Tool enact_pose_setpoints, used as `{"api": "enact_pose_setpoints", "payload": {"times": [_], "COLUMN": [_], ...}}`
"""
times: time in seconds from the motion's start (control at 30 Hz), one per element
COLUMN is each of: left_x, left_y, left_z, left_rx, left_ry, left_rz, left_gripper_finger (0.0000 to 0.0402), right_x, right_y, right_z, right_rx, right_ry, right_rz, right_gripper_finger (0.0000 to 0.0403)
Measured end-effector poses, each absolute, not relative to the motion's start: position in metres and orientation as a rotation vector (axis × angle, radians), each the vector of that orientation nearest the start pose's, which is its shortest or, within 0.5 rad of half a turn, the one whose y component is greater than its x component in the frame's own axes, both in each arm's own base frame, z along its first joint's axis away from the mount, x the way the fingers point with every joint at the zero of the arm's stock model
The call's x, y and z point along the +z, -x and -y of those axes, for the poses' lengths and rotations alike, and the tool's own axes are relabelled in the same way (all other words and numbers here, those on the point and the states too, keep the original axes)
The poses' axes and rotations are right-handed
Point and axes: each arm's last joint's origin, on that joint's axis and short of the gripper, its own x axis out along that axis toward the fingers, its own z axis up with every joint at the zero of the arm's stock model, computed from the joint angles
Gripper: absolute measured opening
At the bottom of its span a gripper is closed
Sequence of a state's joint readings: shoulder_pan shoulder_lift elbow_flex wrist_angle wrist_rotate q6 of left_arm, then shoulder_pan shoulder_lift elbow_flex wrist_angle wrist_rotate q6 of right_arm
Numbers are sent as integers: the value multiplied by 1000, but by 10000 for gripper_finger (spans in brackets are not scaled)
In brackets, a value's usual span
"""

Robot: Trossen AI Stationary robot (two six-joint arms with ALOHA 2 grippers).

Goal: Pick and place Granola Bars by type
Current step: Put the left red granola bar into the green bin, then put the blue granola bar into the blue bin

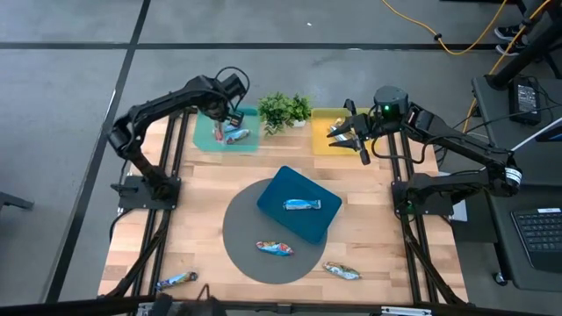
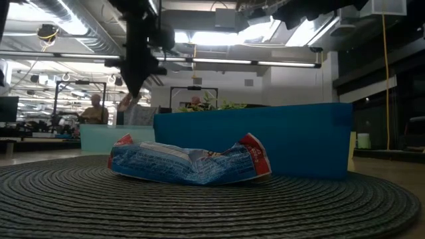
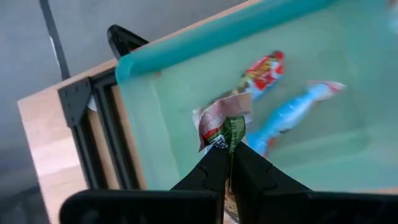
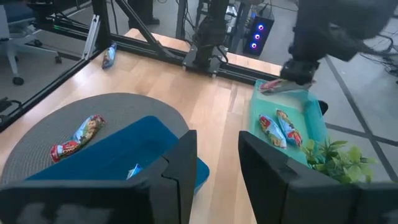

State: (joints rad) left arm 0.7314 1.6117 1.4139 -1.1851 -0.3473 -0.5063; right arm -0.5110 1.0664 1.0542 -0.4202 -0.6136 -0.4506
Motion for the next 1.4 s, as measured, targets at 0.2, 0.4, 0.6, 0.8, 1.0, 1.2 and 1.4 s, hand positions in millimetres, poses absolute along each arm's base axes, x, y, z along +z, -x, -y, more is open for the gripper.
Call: {"api": "enact_pose_setpoints", "payload": {"times": [0.2,0.4,0.6,0.8,1.0,1.2,1.4], "left_x": [268,252,232,208,191,179,181], "left_y": [-200,-184,-180,-178,-181,-182,-181], "left_z": [-239,-263,-283,-297,-303,-306,-305], "left_rx": [1267,1230,1173,1150,1108,1052,1061], "left_ry": [662,698,706,742,758,795,768], "left_rz": [-1260,-1330,-1359,-1422,-1455,-1477,-1487], "left_gripper_finger": [6,6,6,6,7,27,66], "right_x": [353,354,359,360,360,359,359], "right_y": [-201,-201,-203,-203,-203,-203,-203], "right_z": [95,98,101,102,103,103,103], "right_rx": [132,57,-7,-43,-53,-69,-69], "right_ry": [222,244,285,324,327,329,325], "right_rz": [-351,-359,-329,-330,-334,-340,-340], "right_gripper_finger": [121,121,121,121,121,121,121]}}
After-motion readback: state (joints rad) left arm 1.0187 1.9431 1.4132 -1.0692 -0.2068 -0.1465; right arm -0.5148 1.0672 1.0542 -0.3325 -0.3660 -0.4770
